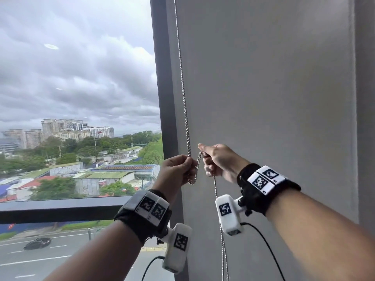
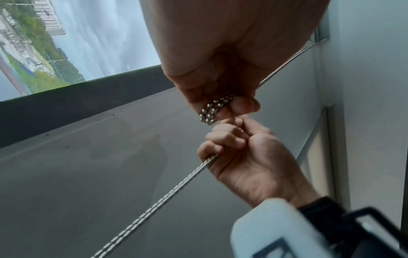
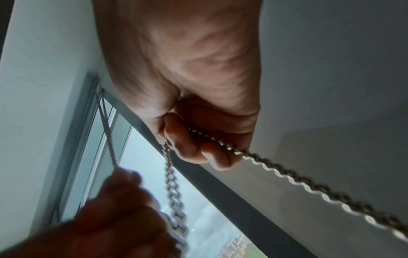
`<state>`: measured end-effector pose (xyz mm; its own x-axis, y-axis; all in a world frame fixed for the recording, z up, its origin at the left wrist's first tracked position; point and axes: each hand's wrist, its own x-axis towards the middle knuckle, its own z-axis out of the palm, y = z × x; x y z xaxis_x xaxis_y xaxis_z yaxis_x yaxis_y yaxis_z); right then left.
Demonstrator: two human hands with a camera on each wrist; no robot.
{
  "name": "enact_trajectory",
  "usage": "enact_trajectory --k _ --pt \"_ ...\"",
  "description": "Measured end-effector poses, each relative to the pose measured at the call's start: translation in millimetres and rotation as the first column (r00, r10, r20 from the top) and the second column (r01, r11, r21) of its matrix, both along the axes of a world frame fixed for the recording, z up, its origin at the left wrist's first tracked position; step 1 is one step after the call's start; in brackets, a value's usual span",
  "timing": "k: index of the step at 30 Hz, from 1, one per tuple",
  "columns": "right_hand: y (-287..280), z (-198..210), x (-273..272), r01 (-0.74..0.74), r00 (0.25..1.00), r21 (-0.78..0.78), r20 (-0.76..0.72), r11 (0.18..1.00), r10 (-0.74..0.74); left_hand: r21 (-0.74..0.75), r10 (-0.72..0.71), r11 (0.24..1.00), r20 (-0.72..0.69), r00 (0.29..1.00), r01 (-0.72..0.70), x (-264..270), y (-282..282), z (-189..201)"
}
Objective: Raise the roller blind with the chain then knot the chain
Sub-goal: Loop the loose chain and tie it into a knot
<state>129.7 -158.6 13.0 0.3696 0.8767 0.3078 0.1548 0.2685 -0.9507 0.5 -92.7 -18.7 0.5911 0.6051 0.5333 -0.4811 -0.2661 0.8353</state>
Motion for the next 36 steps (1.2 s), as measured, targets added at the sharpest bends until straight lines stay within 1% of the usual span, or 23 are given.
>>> enact_trajectory --k 3,7,10,13,19,21,25,28,31,33,34,35,36 --pt "-3.3 22.8 -4.9 -0.035 0.998 -0.020 -0.046 0.999 0.035 0.040 0.013 0.999 -0.010 1.000 -0.013 0.3 -0.3 0.3" --pt "-4.0 40.7 -10.5 -0.102 0.981 -0.062 -0.172 0.993 0.090 0.069 0.051 0.996 -0.040 0.998 -0.048 0.8 4.5 -0.3" --pt "-6.4 46.7 -15.2 -0.180 0.958 -0.067 -0.238 0.981 0.159 0.045 0.089 0.995 -0.073 0.993 -0.086 6.1 7.0 -1.7" --pt "-8.2 47.0 -17.5 -0.197 0.949 -0.055 -0.260 0.979 0.177 0.017 0.126 0.992 -0.081 0.989 -0.125 11.4 5.6 -1.0" --pt "-13.8 42.5 -18.5 -0.261 0.955 -0.150 -0.184 0.954 0.233 0.014 0.171 0.985 -0.056 0.984 -0.171 19.0 6.6 0.2" --pt "-13.9 41.4 -18.3 -0.267 0.955 -0.156 -0.174 0.951 0.239 0.015 0.229 0.973 -0.048 0.972 -0.229 20.1 9.0 1.0" --pt "-14.2 40.2 -18.8 -0.199 0.977 -0.168 -0.111 0.966 0.182 0.024 0.365 0.931 -0.078 0.928 -0.364 21.9 16.7 3.2" --pt "-15.6 41.4 -20.7 -0.179 0.984 -0.182 -0.017 0.967 0.179 -0.024 0.366 0.929 -0.060 0.929 -0.368 20.5 17.1 9.0" --pt "-13.9 42.5 -20.6 -0.155 0.985 -0.180 0.044 0.971 0.165 0.076 0.417 0.908 -0.037 0.908 -0.413 18.1 18.7 14.9" --pt "-12.9 43.4 -19.4 -0.135 0.987 -0.171 0.066 0.976 0.148 0.134 0.469 0.879 -0.063 0.881 -0.458 19.3 23.3 17.8" --pt "-12.7 43.8 -18.4 -0.127 0.987 -0.168 0.073 0.978 0.141 0.128 0.459 0.885 -0.085 0.884 -0.447 19.5 23.5 20.0" --pt "-13.1 44.0 -17.2 -0.118 0.988 -0.167 0.079 0.979 0.133 0.087 0.407 0.912 -0.095 0.908 -0.400 18.7 23.3 22.2" --pt "-13.5 44.2 -15.9 -0.105 0.989 -0.168 0.085 0.980 0.120 0.025 0.325 0.946 -0.087 0.942 -0.324 17.2 21.0 24.9"
